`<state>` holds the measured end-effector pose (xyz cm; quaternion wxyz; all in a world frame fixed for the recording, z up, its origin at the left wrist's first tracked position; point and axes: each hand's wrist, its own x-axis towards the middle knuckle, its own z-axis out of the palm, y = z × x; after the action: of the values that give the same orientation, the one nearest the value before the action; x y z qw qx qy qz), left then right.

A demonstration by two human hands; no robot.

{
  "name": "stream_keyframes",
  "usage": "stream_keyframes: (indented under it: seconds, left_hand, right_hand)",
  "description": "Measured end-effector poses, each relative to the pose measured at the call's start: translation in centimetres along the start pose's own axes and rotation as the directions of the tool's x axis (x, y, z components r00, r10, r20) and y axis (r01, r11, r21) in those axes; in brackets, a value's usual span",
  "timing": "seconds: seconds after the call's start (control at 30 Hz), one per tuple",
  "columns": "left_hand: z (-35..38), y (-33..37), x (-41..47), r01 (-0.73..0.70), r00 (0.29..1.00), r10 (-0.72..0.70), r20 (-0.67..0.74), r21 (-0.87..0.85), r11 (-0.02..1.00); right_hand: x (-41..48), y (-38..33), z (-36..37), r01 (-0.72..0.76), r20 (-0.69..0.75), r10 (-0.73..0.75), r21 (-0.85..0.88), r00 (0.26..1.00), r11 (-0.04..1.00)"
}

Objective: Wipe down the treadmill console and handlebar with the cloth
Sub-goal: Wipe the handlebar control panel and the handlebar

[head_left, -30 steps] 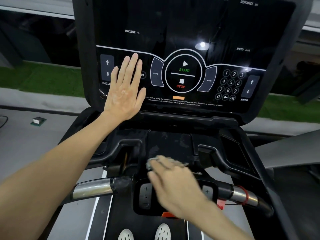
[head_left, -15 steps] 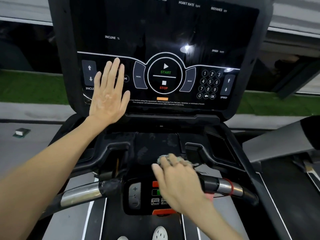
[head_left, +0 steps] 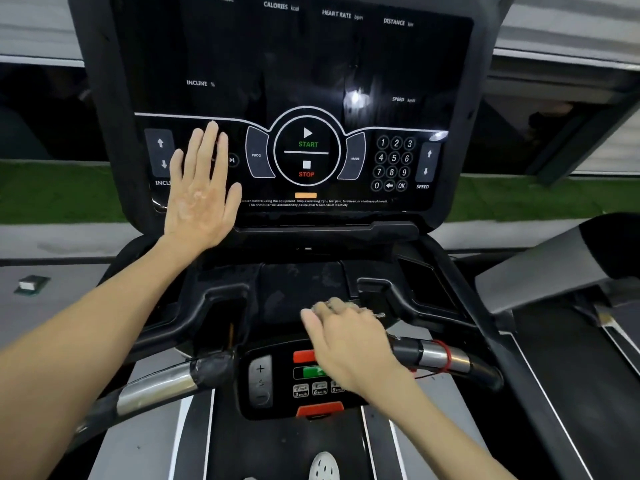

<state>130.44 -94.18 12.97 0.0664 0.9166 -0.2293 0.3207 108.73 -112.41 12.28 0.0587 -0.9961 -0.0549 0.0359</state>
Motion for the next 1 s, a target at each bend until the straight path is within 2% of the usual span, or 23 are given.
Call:
stream_keyframes:
  seconds: [0.07, 0.13, 0.27, 0.33, 0.43, 0.53, 0.67, 0.77, 0.83, 0.9, 1.0]
  left_hand:
    - [0.0, 0.0, 0.0, 0.000, 1.000, 0.000, 0.010, 0.001, 1.000]
    - [0.0, -0.1, 0.0, -0.007, 1.000, 0.007, 0.016, -0.001, 1.000]
    - [-0.1, -0.2, 0.0, -0.007, 1.000, 0.007, 0.003, -0.018, 1.000]
    - [-0.1, -0.2, 0.0, -0.008, 1.000, 0.008, 0.001, -0.022, 1.000]
    - [0.0, 0.0, 0.1, -0.005, 1.000, 0.005, 0.002, -0.024, 1.000]
    - [0.1, 0.0, 0.0, 0.000, 1.000, 0.000, 0.001, -0.021, 1.000]
    - [0.0, -0.1, 0.0, -0.001, 1.000, 0.001, 0.009, -0.012, 1.000]
    - [-0.1, -0.1, 0.0, -0.007, 1.000, 0.007, 0.002, -0.012, 1.000]
    - [-0.1, -0.1, 0.0, -0.012, 1.000, 0.012, -0.001, -0.012, 1.000]
    - [-0.1, -0.2, 0.0, -0.009, 1.000, 0.009, -0.003, -0.009, 1.000]
    - [0.0, -0.1, 0.0, -0.004, 1.000, 0.004, -0.005, -0.002, 1.000]
  right_hand:
    - [0.8, -2.6, 0.3, 0.103, -0.012, -0.104, -0.050, 0.995, 0.993]
    - [1.5, -5.5, 0.9, 0.167, -0.084, -0.166, 0.003, 0.983, 0.986]
    - [1.3, -6.3, 1.1, 0.188, -0.132, -0.177, 0.078, 0.975, 0.979]
    - [0.3, -3.8, 0.2, 0.154, -0.103, -0.147, 0.064, 0.984, 0.986]
    - [-1.8, 0.6, -1.0, -0.030, -0.043, 0.031, 0.022, 0.999, 0.999]
    - [-1.8, 1.6, -0.7, -0.113, -0.060, 0.112, -0.005, 0.992, 0.994]
    - [0.8, -4.8, 0.5, 0.145, -0.096, -0.154, -0.099, 0.983, 0.984]
    - [1.7, -7.5, 0.8, 0.193, -0.083, -0.191, 0.019, 0.978, 0.981]
    - [1.2, -6.4, 0.7, 0.203, -0.099, -0.201, 0.016, 0.975, 0.979]
    - [0.2, -3.5, 0.2, 0.153, -0.083, -0.154, -0.021, 0.985, 0.988]
    - [-1.5, 0.9, -0.4, -0.043, -0.109, 0.036, -0.063, 0.993, 0.997]
